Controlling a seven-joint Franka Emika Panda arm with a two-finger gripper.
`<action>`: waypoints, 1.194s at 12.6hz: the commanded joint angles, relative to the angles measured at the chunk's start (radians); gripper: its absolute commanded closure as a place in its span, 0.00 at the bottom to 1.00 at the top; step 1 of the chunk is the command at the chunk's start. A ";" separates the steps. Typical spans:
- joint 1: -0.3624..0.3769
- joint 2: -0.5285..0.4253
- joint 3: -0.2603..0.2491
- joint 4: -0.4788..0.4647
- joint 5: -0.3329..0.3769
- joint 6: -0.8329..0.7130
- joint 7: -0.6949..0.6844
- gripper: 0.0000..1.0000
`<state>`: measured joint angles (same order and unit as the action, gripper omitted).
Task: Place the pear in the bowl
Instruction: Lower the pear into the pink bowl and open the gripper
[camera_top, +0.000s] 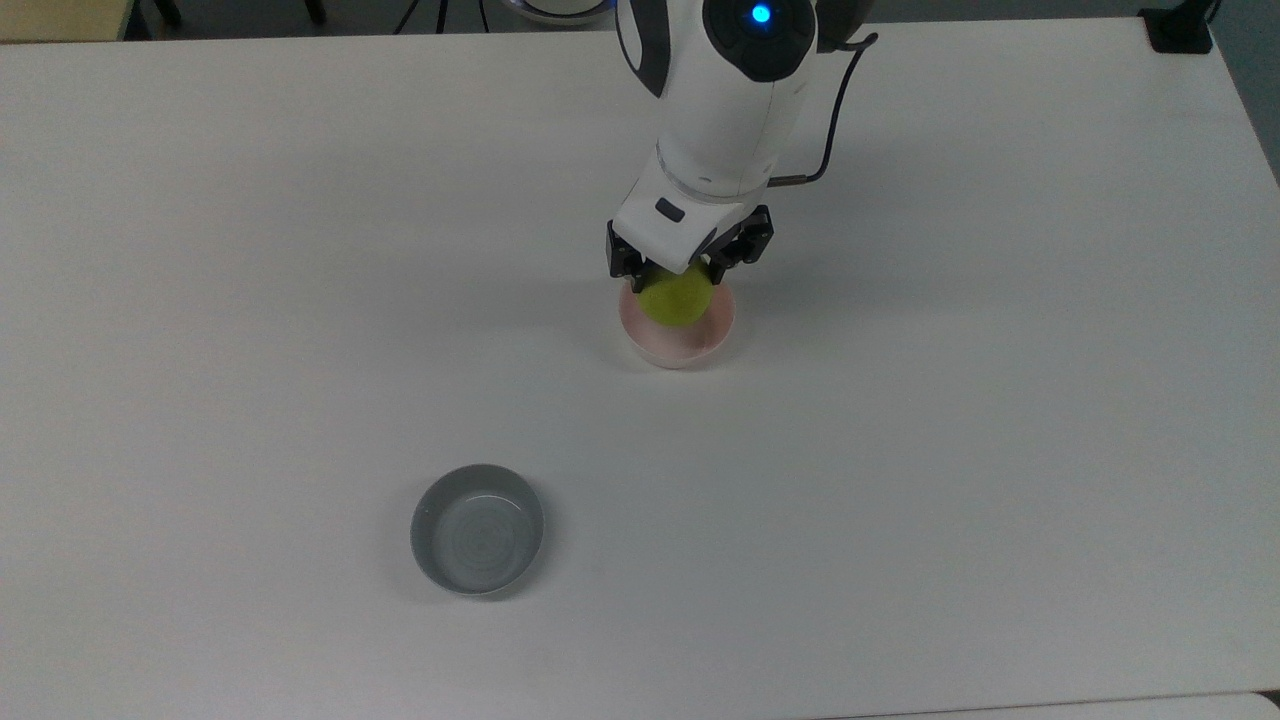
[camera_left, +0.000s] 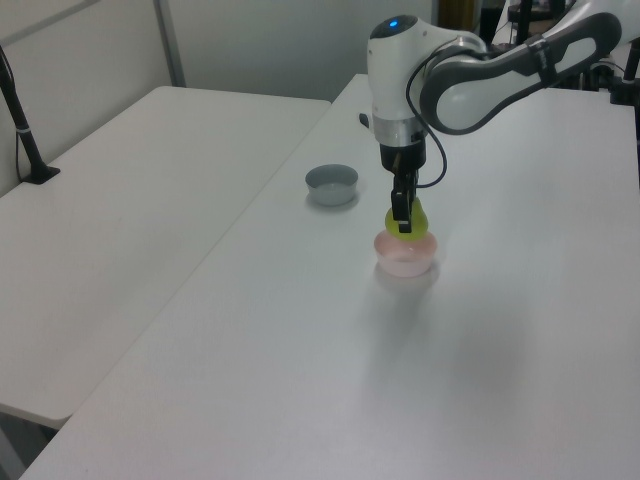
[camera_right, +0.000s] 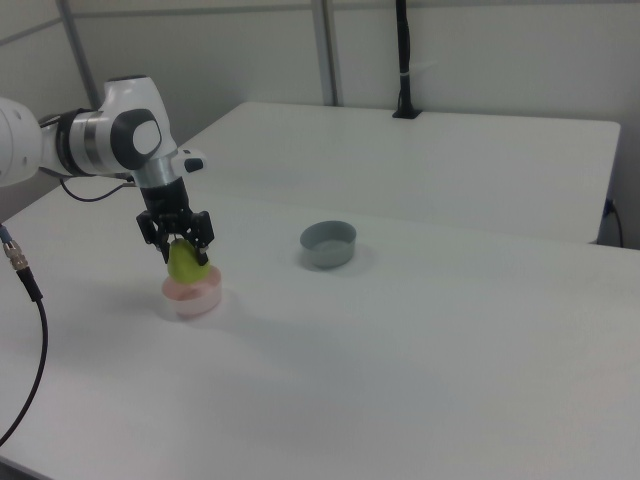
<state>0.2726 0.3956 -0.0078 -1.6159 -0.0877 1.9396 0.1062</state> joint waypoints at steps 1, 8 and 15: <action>0.000 -0.001 0.003 -0.018 0.005 0.033 0.013 0.48; 0.020 0.038 0.002 -0.019 -0.001 0.059 0.017 0.45; 0.022 0.040 0.002 -0.038 -0.003 0.087 0.017 0.34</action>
<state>0.2884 0.4488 -0.0010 -1.6357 -0.0879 1.9959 0.1062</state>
